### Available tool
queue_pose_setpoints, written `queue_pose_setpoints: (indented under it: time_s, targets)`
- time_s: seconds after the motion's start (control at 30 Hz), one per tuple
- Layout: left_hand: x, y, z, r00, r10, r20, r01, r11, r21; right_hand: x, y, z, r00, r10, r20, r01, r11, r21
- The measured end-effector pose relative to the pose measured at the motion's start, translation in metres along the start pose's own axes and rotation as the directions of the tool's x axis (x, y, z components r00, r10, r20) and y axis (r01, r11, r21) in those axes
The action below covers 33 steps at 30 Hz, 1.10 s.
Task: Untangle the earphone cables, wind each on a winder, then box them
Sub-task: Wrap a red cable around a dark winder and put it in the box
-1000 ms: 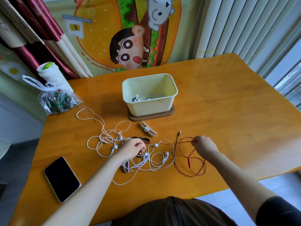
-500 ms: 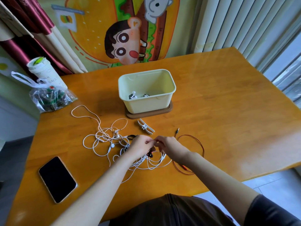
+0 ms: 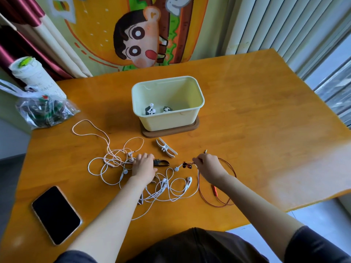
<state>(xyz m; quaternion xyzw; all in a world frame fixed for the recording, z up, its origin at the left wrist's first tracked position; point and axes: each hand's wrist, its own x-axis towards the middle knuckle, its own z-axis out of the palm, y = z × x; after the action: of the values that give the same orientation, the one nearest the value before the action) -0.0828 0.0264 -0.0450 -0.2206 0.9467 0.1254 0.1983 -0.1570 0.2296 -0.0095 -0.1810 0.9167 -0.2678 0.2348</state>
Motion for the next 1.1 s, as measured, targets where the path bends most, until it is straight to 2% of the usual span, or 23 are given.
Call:
queue_pose_setpoints:
  time_s: [0.13,0.3,0.43,0.63,0.77,0.87,0.97,1.03,1.1]
  targets:
    - [0.001,0.003,0.003,1.0,-0.008,-0.021,0.008,1.0,0.015,0.005,-0.003,-0.001,0.992,0.049,0.115,-0.048,0.999,-0.012]
    - [-0.003,0.004,0.001,0.989,-0.093,0.116,0.106,0.989,-0.108,0.008,0.001,0.004,0.937,0.17,0.306,-0.128,0.98,-0.154]
    - [-0.01,0.005,0.001,0.981,-0.062,0.184,0.077,0.994,-0.078,0.004,0.004,0.006,0.906,0.213,0.366,-0.124,0.96,-0.252]
    - [-0.02,0.011,-0.003,0.999,-0.032,0.044,0.042,0.965,-0.257,-0.003,-0.009,-0.01,0.88,0.223,0.419,-0.088,0.944,-0.317]
    - [-0.027,0.021,-0.013,1.0,-0.028,-0.013,0.02,0.901,-0.434,-0.005,-0.022,-0.026,0.917,0.161,0.365,-0.04,0.947,-0.318]
    - [-0.036,0.032,-0.014,1.0,-0.011,0.011,0.015,0.826,-0.563,-0.007,-0.038,-0.039,0.955,0.029,0.295,0.035,0.977,-0.209]
    - [-0.045,0.041,-0.009,0.997,0.012,0.072,0.039,0.749,-0.662,-0.012,-0.06,-0.051,0.981,-0.159,0.115,0.17,0.981,-0.097]
    - [-0.053,0.049,-0.01,0.995,0.033,0.096,0.045,0.702,-0.711,-0.016,-0.075,-0.055,0.963,-0.267,-0.049,0.266,0.964,-0.026]
    - [-0.06,0.06,-0.011,0.991,0.078,0.111,0.04,0.612,-0.79,-0.022,-0.085,-0.055,0.934,-0.318,-0.163,0.326,0.945,0.025]
